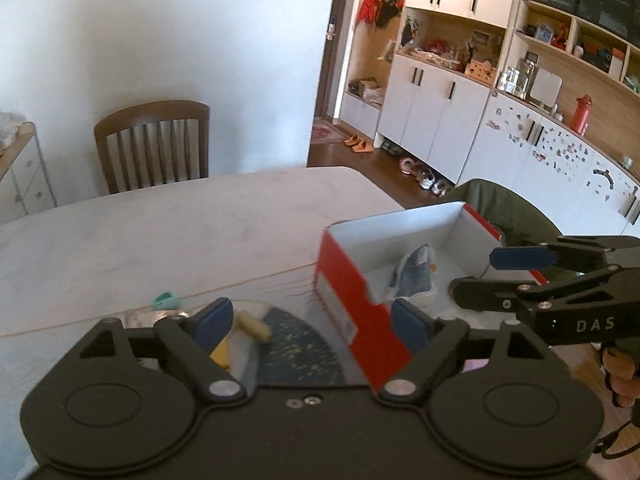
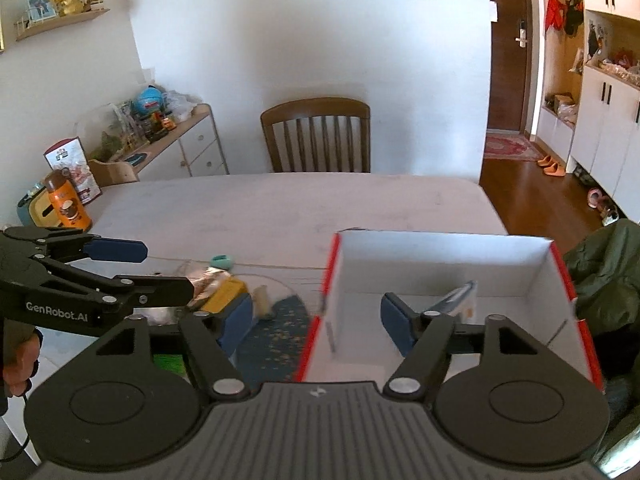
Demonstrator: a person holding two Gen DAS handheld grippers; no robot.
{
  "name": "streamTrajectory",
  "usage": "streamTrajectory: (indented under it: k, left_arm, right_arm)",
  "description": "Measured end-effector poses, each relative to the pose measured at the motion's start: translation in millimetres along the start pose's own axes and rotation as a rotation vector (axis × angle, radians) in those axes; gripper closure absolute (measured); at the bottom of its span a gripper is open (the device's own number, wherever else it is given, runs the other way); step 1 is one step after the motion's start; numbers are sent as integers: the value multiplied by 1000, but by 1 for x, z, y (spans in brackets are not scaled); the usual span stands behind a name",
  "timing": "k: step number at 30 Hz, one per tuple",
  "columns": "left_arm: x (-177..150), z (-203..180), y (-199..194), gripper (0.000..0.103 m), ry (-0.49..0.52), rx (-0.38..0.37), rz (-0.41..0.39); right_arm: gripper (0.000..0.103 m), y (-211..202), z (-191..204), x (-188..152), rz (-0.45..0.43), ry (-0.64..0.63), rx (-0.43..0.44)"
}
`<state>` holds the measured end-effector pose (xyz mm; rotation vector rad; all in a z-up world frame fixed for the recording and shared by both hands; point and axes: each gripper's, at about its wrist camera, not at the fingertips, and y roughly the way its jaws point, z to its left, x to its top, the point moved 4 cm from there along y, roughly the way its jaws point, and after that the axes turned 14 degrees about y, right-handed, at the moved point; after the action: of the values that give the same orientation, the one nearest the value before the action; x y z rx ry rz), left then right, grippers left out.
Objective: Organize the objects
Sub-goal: 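Move both tools back toward the remaining items on the table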
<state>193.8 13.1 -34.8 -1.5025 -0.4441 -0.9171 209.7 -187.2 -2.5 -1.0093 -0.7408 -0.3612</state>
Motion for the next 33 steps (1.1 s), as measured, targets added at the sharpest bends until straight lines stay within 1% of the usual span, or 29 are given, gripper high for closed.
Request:
streamTrajectory:
  k: [5, 7, 9, 12, 17, 21, 26, 33]
  left_arm:
    - [-15, 22, -12, 11, -13, 24, 1]
    - [-20, 29, -15, 6, -20, 30, 2]
    - [-25, 37, -18, 3, -26, 35, -1]
    - [-31, 48, -23, 1, -34, 42, -6]
    - [-44, 70, -25, 1, -46, 55, 2]
    - [-55, 92, -23, 1, -57, 88, 11]
    - [-64, 116, -18, 1, -77, 92, 6]
    - [-84, 149, 1, 1, -105, 116, 61]
  right_arm:
    - [23, 7, 24, -7, 10, 3, 7]
    - [22, 9, 33, -9, 13, 2, 6]
    - [19, 12, 41, -12, 17, 3, 9]
    - [18, 19, 54, -16, 30, 2, 15]
    - [18, 32, 74, -22, 45, 1, 5]
    - [18, 44, 86, -25, 55, -7, -16]
    - [18, 63, 96, -28, 70, 1, -42]
    - [18, 89, 103, -30, 89, 3, -79]
